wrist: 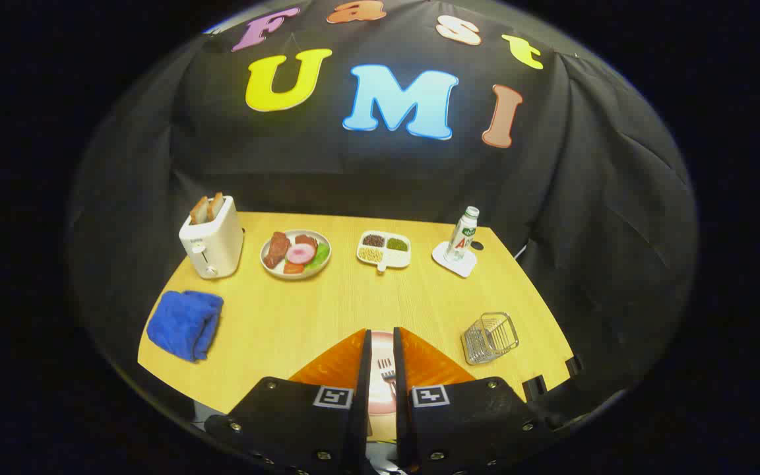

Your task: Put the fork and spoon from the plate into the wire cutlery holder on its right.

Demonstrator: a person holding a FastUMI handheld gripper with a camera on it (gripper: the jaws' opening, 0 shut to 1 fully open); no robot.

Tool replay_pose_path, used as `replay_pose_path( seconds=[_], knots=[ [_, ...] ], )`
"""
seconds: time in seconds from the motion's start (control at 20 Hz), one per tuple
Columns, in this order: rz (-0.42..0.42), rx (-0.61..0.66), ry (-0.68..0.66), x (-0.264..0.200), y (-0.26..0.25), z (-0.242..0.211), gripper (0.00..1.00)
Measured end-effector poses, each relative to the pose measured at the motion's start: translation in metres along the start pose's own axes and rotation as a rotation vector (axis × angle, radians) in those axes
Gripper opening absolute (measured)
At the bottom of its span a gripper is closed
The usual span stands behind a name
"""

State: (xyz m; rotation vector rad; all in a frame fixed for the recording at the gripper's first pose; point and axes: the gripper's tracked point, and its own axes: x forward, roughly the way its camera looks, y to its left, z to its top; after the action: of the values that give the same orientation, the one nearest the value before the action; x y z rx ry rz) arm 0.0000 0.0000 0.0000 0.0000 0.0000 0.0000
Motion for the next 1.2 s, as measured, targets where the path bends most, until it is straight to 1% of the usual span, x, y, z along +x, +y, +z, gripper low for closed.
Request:
replay_pose_path(
  seconds=[0.25,0.4,0.6,0.75,0.95,1.2],
  knots=[
    [-0.051,-0.062,0.185,0.015,-0.017,-0.047,0.18],
    [-0.079,-0.125,0.311,0.022,-0.028,-0.075,0.18],
    [-0.076,-0.196,0.486,0.032,-0.033,-0.119,0.19],
    [-0.069,-0.236,0.590,0.037,-0.039,-0.149,0.18],
    [-0.062,-0.264,0.683,0.043,-0.046,-0.177,0.18],
    [-0.036,-0.268,0.724,0.059,-0.048,-0.190,0.18]
  ],
)
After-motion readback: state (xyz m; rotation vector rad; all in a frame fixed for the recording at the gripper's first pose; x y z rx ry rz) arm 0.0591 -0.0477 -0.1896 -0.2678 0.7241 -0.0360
